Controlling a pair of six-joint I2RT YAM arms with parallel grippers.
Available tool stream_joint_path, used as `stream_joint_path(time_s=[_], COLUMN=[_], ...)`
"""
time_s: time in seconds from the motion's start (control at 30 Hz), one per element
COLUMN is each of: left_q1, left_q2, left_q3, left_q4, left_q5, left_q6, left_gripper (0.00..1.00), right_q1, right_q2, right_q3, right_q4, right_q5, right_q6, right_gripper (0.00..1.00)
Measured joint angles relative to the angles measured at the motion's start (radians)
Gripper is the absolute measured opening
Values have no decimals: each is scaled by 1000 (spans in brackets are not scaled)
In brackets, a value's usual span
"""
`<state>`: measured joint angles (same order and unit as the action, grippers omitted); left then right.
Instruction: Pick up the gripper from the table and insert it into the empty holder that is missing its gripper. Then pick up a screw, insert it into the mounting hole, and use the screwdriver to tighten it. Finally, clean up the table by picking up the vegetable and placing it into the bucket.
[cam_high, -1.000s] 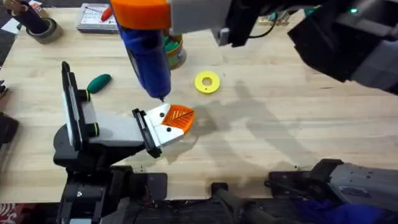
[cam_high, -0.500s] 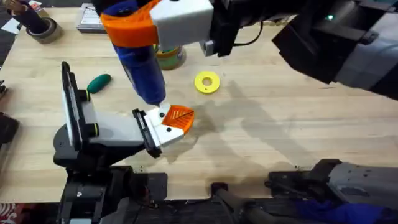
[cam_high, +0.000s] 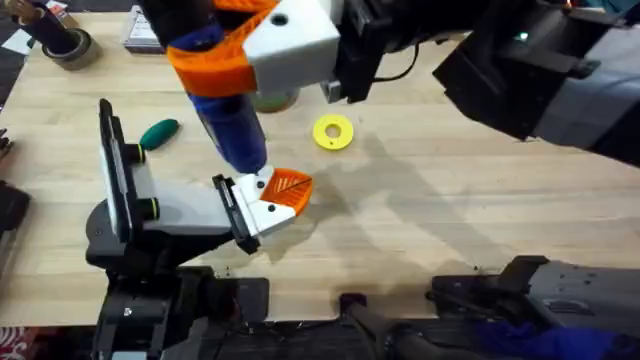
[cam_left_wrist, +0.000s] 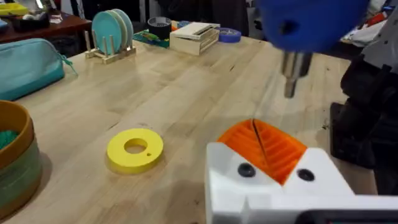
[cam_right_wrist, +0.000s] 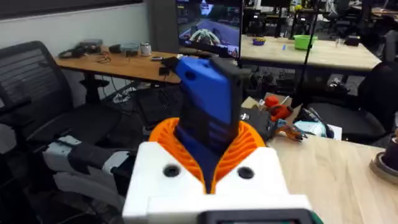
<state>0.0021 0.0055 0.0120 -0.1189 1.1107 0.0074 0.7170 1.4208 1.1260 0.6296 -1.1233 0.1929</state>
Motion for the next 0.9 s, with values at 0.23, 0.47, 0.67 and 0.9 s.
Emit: stream_joint_path(time_s=[0.23,0.47,0.67,0.9], left_q1=[0,0,0,0], left_q2=[0,0,0,0], left_q3=[0,0,0,0], left_q4=[0,0,0,0], left_q5=[0,0,0,0], left_q6=[0,0,0,0], left_gripper=[4,4,4,4], right_q1=[0,5,13,14], right_q2=[0,0,0,1], right_q3=[-26,-30,-31,-43], right_q4=[6,6,5,2], right_q5=[0,0,0,0], right_q6=[-11,-19,-42,-61], right_gripper=[26,26,26,26])
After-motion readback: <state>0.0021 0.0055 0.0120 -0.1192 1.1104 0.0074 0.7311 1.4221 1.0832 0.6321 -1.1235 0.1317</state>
